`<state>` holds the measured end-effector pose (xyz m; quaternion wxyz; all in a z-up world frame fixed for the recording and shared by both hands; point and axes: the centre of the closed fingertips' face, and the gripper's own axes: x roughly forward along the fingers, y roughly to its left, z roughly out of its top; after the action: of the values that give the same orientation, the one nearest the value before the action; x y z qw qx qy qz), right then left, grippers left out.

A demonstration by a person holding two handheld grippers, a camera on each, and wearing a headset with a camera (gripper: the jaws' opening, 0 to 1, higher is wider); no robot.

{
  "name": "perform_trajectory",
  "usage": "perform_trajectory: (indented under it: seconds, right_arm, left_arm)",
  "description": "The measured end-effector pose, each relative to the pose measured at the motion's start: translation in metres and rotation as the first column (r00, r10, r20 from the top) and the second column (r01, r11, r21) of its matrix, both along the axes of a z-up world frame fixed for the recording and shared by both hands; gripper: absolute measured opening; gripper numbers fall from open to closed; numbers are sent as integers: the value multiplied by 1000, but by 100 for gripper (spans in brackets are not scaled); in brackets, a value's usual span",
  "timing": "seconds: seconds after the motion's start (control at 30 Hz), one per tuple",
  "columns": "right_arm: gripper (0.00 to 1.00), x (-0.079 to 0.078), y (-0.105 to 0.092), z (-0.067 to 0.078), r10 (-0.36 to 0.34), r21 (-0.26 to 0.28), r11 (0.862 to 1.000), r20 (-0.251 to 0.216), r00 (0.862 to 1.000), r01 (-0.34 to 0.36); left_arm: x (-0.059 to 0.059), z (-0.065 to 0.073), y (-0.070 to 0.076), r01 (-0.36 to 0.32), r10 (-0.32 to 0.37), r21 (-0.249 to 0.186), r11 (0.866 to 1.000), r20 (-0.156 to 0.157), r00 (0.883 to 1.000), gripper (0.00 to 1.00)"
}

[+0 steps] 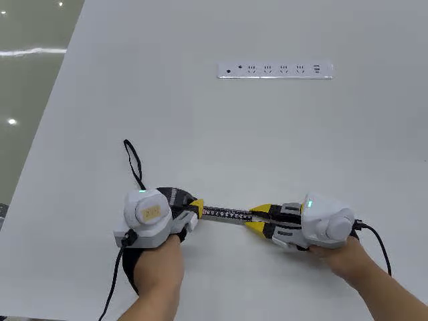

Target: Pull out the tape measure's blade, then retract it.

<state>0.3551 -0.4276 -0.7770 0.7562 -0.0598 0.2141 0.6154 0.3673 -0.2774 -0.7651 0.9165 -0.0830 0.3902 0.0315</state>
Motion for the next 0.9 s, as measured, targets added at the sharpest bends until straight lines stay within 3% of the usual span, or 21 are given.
perform_trajectory:
  seconds: [0.9]
  right_arm:
    - [12,2,25,0,20,2,1000,18,1000,-20]
  left_arm:
    - [0,-1,0,-7,7,-11,1000,-1,1000,66]
